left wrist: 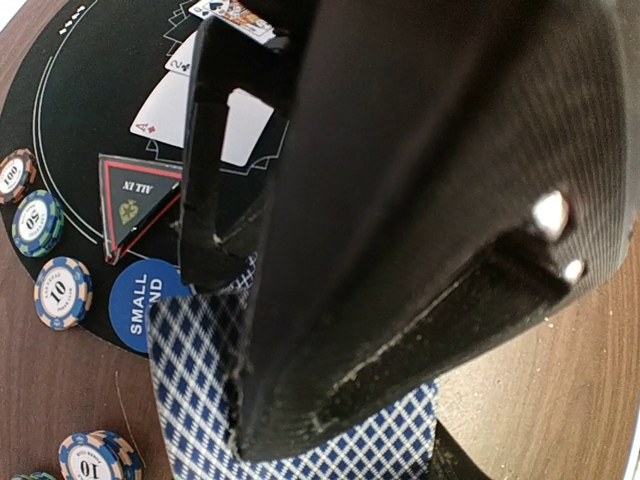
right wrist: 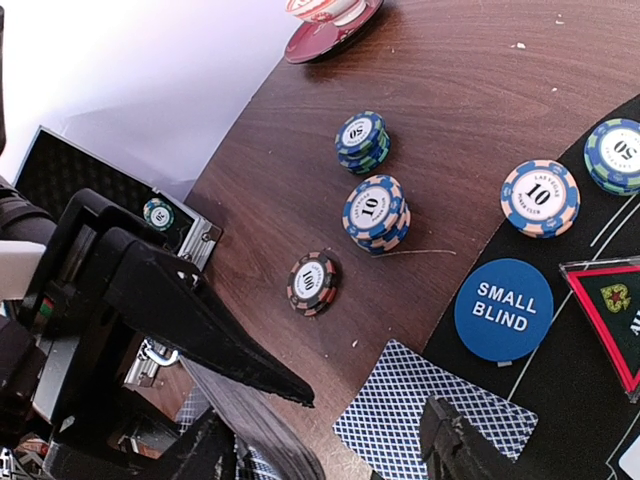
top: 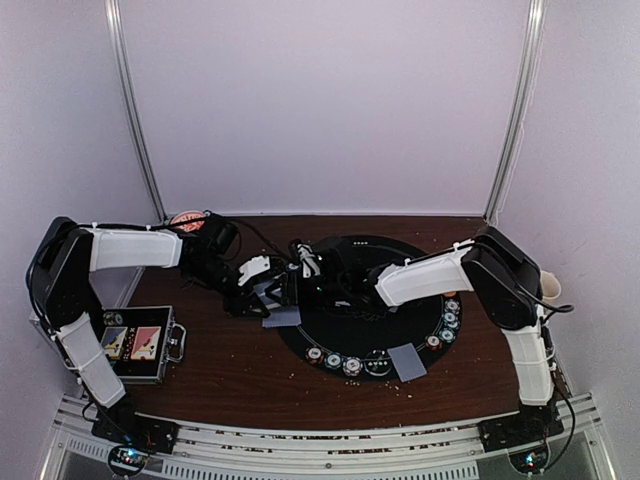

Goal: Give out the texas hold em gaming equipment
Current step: Pick up the poker card from the face-down deck piles.

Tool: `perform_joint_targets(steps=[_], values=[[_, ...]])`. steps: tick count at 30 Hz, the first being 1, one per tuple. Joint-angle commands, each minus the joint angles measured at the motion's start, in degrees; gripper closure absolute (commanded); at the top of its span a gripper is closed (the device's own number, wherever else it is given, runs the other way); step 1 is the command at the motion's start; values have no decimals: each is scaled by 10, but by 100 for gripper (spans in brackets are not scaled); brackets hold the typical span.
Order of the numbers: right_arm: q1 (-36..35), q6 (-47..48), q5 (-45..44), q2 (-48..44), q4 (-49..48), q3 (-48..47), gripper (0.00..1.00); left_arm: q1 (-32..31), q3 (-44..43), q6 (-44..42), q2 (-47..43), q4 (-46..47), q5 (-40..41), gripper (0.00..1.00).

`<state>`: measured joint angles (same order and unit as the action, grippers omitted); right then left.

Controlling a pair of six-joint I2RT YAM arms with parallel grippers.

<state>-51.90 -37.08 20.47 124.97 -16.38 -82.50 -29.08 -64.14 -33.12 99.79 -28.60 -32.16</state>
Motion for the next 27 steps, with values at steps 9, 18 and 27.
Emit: perform_joint_targets(steps=[9,18,27], values=[[15,37,-59,-35,74,14,51,-1,-6,-5,-8,12,-23,52],[4,40,-36,-70,60,29,72,0,-7,-5,-4,12,-22,52],[-1,31,-47,-103,60,57,94,-1,-8,-5,-3,11,-21,52]])
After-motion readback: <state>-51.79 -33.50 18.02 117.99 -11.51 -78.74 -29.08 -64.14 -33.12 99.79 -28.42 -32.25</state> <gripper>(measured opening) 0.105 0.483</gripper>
